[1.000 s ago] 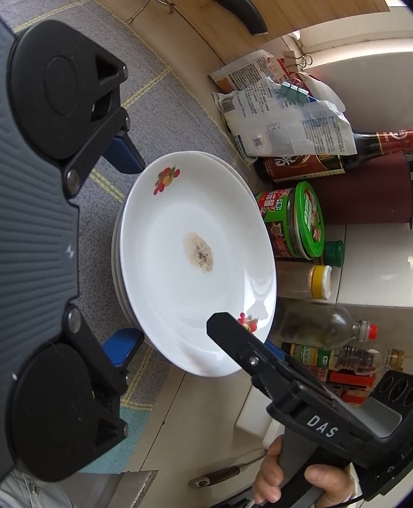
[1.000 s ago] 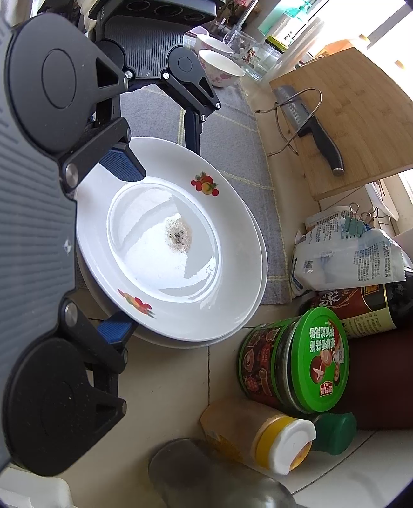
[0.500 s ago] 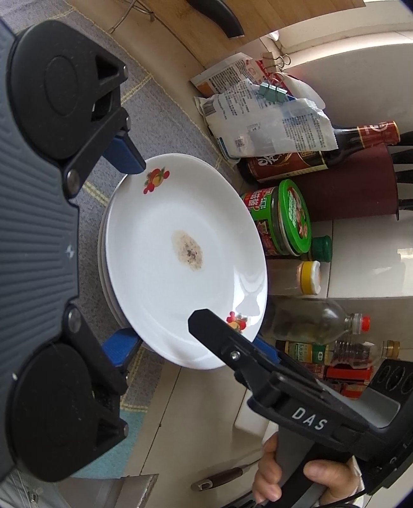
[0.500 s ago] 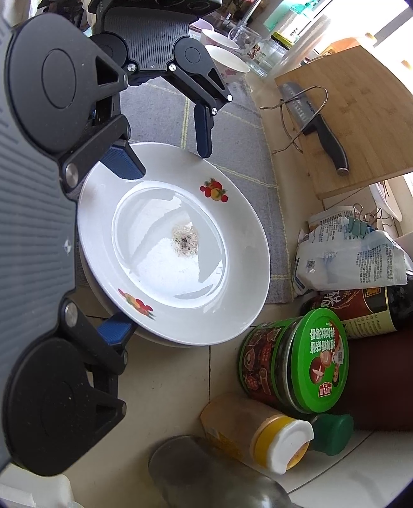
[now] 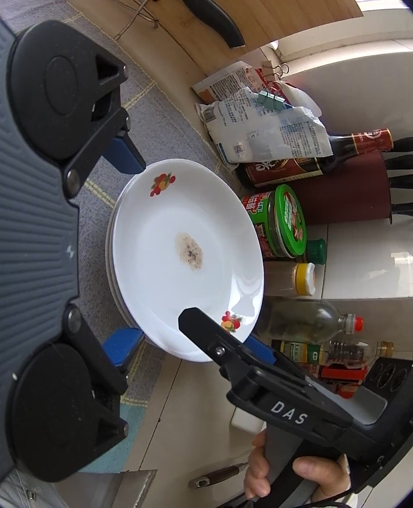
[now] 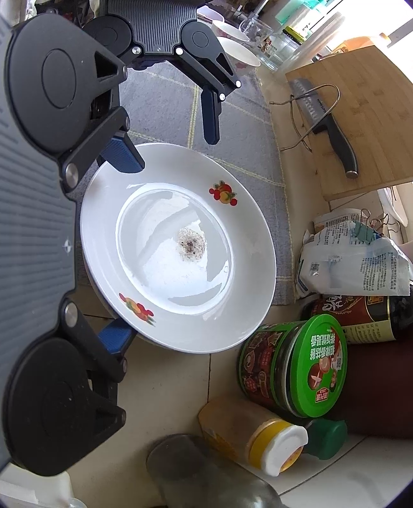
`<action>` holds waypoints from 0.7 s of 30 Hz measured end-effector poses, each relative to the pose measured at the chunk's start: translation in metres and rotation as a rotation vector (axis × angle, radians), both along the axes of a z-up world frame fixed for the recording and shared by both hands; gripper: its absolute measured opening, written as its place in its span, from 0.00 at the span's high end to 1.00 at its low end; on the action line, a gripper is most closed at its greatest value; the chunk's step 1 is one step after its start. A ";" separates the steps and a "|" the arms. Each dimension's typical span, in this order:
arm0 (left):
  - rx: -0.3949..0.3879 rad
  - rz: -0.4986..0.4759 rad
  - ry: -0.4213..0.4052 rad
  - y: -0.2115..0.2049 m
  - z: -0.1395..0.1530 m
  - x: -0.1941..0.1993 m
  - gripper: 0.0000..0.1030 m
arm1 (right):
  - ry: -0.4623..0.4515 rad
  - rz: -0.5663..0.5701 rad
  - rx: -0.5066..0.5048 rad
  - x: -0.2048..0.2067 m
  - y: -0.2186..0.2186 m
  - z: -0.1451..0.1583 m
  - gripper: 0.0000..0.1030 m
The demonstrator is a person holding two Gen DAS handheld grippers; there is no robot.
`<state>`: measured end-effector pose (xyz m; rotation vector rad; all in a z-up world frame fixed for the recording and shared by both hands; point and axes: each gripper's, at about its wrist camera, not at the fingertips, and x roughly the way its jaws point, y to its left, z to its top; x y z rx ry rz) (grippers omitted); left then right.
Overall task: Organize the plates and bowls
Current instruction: 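Set the plate on the stack and open the right gripper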
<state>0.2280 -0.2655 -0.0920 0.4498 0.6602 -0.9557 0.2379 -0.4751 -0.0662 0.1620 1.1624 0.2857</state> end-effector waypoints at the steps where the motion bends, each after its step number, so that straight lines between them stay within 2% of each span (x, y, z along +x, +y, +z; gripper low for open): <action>1: -0.006 0.002 -0.003 0.001 0.001 -0.001 0.00 | 0.000 -0.003 -0.002 -0.001 0.000 0.000 0.03; 8: -0.041 0.041 -0.031 0.011 0.013 -0.007 0.00 | -0.023 -0.006 -0.050 -0.011 0.003 0.000 0.03; 11: -0.049 0.063 -0.035 0.016 0.015 -0.009 0.00 | -0.105 0.000 -0.046 -0.017 0.004 0.013 0.00; 14: -0.051 0.090 -0.037 0.021 0.017 -0.011 0.00 | -0.188 0.015 -0.089 -0.022 0.009 0.024 0.00; 21: -0.052 0.188 -0.038 0.034 0.018 -0.014 0.00 | -0.305 0.059 -0.150 -0.033 0.027 0.029 0.00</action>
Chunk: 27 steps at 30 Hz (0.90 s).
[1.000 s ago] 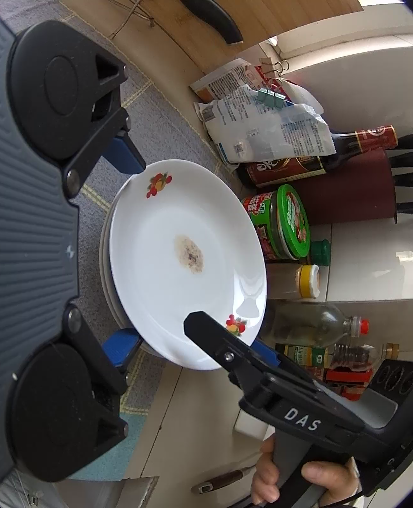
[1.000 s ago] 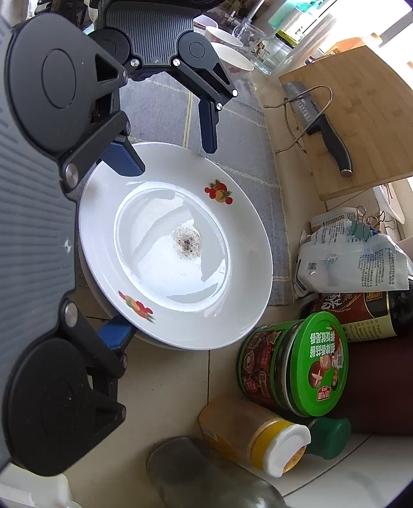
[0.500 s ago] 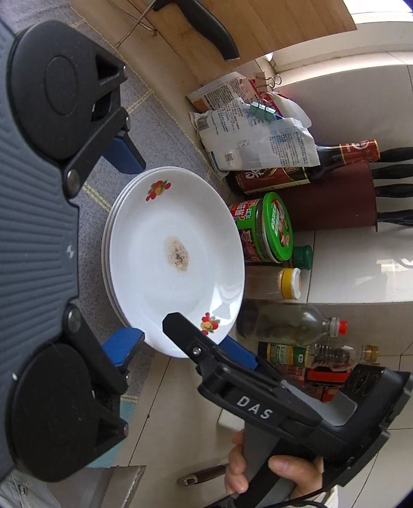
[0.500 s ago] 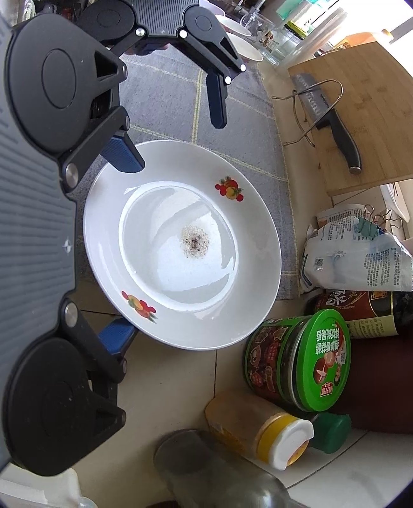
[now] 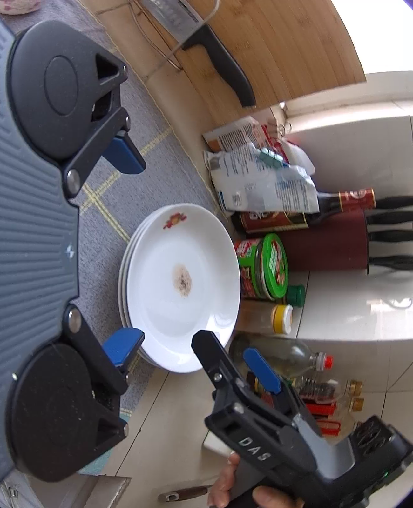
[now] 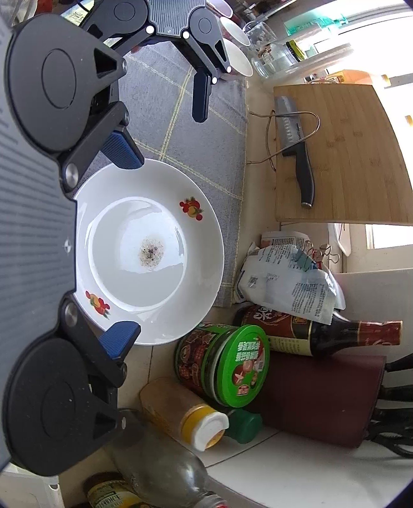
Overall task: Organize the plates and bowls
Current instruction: 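Set the plate on the stack and open the right gripper, then withdraw the right gripper from the stack toward the bowls on the towel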
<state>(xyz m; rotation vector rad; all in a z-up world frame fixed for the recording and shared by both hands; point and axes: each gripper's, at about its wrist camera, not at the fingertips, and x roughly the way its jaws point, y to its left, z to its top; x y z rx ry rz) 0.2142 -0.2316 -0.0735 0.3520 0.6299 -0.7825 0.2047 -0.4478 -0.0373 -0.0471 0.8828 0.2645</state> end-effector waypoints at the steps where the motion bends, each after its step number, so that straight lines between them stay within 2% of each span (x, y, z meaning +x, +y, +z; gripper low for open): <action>1: -0.005 0.010 0.000 0.003 0.000 -0.001 0.00 | -0.013 0.005 -0.004 -0.001 0.002 -0.001 0.00; 14: -0.028 0.197 0.031 0.026 0.002 -0.014 0.00 | -0.115 0.062 -0.031 -0.016 0.024 -0.011 0.00; 19: -0.019 0.314 0.051 0.046 0.001 -0.028 0.01 | -0.125 0.138 0.004 -0.017 0.040 -0.016 0.00; 27: -0.007 0.484 0.055 0.098 -0.002 -0.052 0.01 | -0.099 0.276 0.006 -0.019 0.093 -0.023 0.00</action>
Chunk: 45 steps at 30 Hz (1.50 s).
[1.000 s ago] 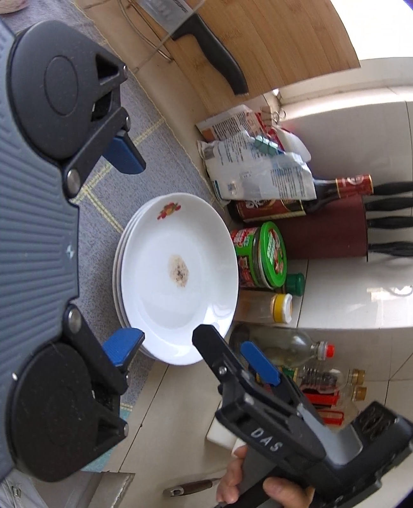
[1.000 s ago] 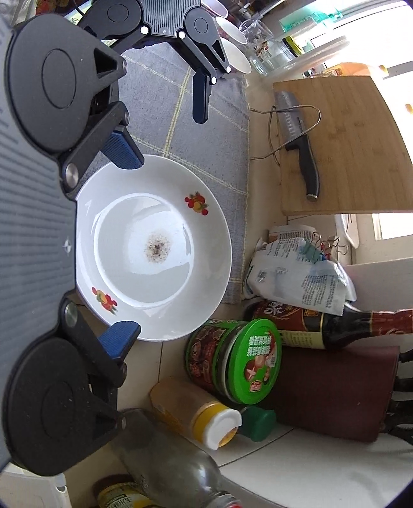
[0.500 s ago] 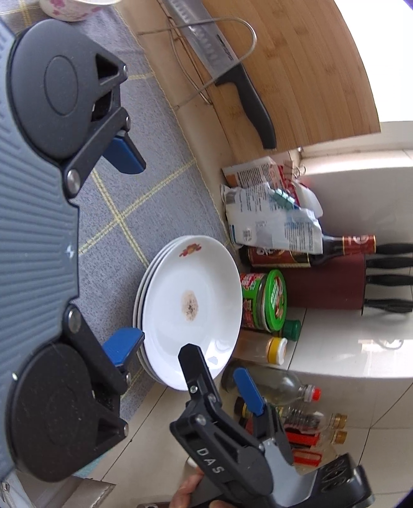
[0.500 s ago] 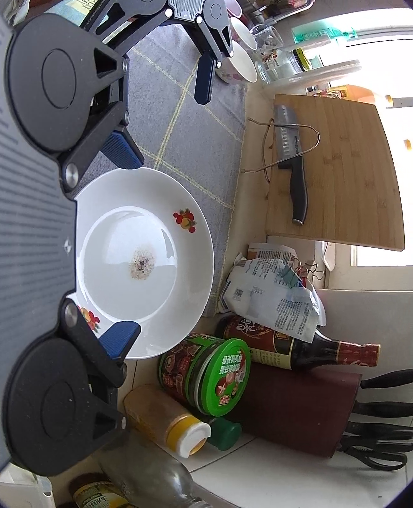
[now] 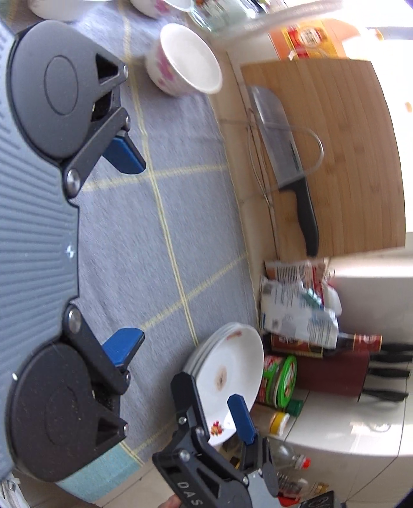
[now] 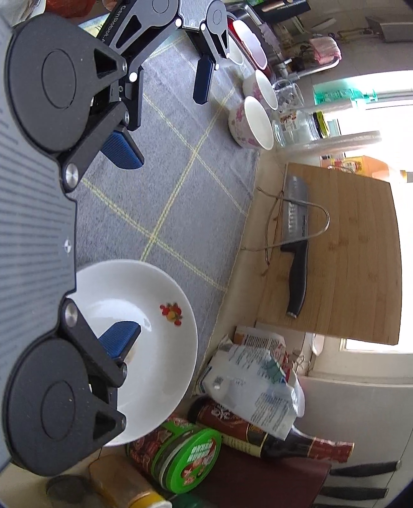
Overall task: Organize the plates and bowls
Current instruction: 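Withdraw the right gripper from the stack toward the bowls on the towel, then grasp the rim of a white pink-flowered bowl with the left gripper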
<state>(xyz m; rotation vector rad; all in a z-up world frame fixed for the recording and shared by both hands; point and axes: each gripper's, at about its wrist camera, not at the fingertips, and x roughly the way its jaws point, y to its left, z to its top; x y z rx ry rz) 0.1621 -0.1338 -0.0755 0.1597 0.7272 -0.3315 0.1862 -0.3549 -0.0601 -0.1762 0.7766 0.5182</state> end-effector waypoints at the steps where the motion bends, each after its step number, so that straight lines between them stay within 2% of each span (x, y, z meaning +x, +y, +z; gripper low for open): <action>1: -0.005 0.016 0.005 0.008 0.000 -0.001 0.01 | 0.000 0.009 -0.005 -0.001 0.007 -0.001 0.00; 7: -0.003 0.067 0.020 0.058 -0.005 -0.011 0.01 | 0.034 0.040 -0.022 -0.003 0.057 -0.009 0.00; 16: -0.002 0.041 0.005 0.139 0.003 -0.025 0.00 | 0.071 0.061 -0.008 -0.012 0.148 -0.017 0.00; 21: -0.020 0.037 0.010 0.182 0.007 -0.024 0.00 | 0.075 0.073 0.002 -0.015 0.191 -0.022 0.00; 26: -0.003 0.045 -0.002 0.221 0.012 -0.020 0.00 | 0.059 0.121 0.000 -0.019 0.237 -0.026 0.00; 33: 0.013 0.093 0.037 0.276 0.009 -0.001 0.01 | 0.036 0.200 -0.004 -0.023 0.291 -0.030 0.00; 38: 0.009 0.105 0.075 0.303 0.000 0.014 0.00 | 0.031 0.246 -0.008 -0.023 0.320 -0.034 0.00; 45: -0.006 0.103 0.119 0.318 -0.012 0.028 0.01 | -0.011 0.314 -0.051 -0.023 0.357 -0.039 0.00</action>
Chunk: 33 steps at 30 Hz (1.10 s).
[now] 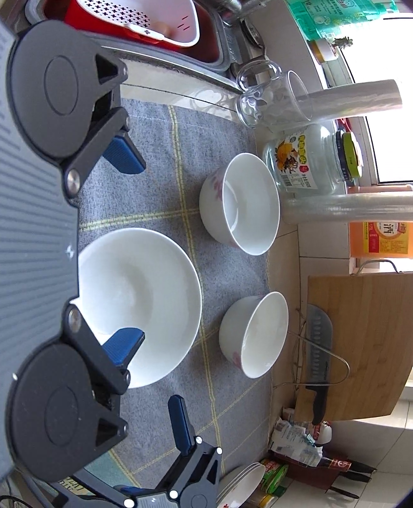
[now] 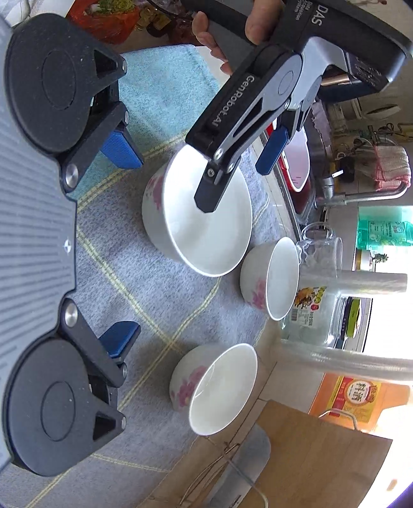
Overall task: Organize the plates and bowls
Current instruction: 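Grasp the rim of a white pink-flowered bowl with the left gripper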
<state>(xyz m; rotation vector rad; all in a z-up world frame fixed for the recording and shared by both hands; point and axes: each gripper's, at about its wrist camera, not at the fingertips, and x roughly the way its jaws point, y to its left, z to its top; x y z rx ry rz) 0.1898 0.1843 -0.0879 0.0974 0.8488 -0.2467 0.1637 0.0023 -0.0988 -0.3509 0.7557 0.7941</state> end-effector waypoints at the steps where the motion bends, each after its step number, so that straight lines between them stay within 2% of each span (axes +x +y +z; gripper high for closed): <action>1: -0.002 -0.003 0.006 0.001 -0.001 0.001 0.01 | -0.006 0.008 -0.003 0.000 0.004 0.000 0.00; 8: 0.007 -0.067 0.023 -0.002 -0.004 0.006 0.04 | -0.029 0.040 -0.020 -0.001 0.024 -0.005 0.03; 10: 0.009 -0.081 0.025 -0.002 -0.003 0.008 0.12 | -0.034 0.043 -0.021 -0.001 0.026 -0.005 0.05; 22: -0.021 -0.137 0.053 -0.004 -0.005 0.015 0.34 | -0.069 0.066 -0.042 -0.004 0.032 -0.003 0.17; 26: -0.026 -0.156 0.058 -0.005 -0.004 0.017 0.36 | -0.067 0.072 -0.038 -0.003 0.033 -0.003 0.19; 28: -0.032 -0.164 0.065 -0.006 -0.005 0.017 0.40 | -0.065 0.071 -0.035 -0.003 0.032 -0.003 0.19; 33: -0.037 -0.169 0.068 -0.006 -0.005 0.019 0.40 | -0.061 0.067 -0.030 -0.002 0.033 -0.003 0.19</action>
